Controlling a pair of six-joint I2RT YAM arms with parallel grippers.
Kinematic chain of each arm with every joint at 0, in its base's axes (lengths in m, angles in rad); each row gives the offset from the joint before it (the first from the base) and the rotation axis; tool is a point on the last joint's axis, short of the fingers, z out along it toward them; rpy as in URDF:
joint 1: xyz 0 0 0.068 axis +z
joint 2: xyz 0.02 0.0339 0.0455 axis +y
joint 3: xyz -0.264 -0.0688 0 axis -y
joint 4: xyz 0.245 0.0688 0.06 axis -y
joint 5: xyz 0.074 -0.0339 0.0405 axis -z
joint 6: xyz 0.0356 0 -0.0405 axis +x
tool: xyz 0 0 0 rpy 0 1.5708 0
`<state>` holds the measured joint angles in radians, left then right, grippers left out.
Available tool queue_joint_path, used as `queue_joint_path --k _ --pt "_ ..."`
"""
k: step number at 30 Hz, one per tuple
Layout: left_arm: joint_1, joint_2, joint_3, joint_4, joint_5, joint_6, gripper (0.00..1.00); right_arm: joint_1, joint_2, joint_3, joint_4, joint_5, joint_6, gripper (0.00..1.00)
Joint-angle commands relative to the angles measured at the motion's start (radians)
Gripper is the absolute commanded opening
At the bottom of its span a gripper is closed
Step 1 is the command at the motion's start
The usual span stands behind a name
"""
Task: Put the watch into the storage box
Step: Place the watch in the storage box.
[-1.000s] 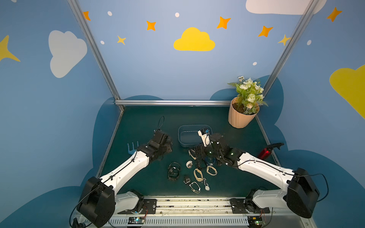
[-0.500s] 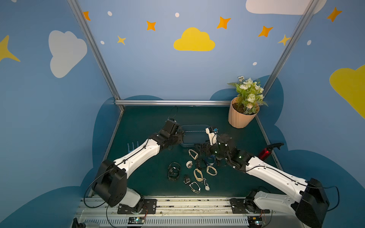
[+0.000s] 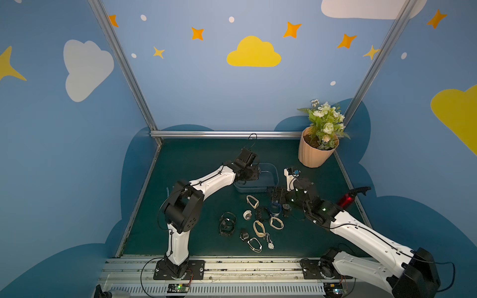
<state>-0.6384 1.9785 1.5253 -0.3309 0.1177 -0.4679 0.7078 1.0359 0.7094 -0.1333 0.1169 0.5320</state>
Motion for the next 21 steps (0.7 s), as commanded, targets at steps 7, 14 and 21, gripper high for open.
queue_joint_path --k 7,14,21 --pt "-0.009 0.204 0.186 -0.062 0.054 0.002 0.18 -0.042 -0.031 -0.023 -0.071 0.015 0.042 0.91" --pt "-0.011 0.298 0.294 -0.125 0.051 -0.004 0.20 -0.061 -0.025 -0.023 -0.098 0.021 0.067 0.91" --pt "-0.010 0.316 0.342 -0.163 0.064 -0.023 0.33 -0.076 -0.016 -0.016 -0.111 0.028 0.071 0.91"
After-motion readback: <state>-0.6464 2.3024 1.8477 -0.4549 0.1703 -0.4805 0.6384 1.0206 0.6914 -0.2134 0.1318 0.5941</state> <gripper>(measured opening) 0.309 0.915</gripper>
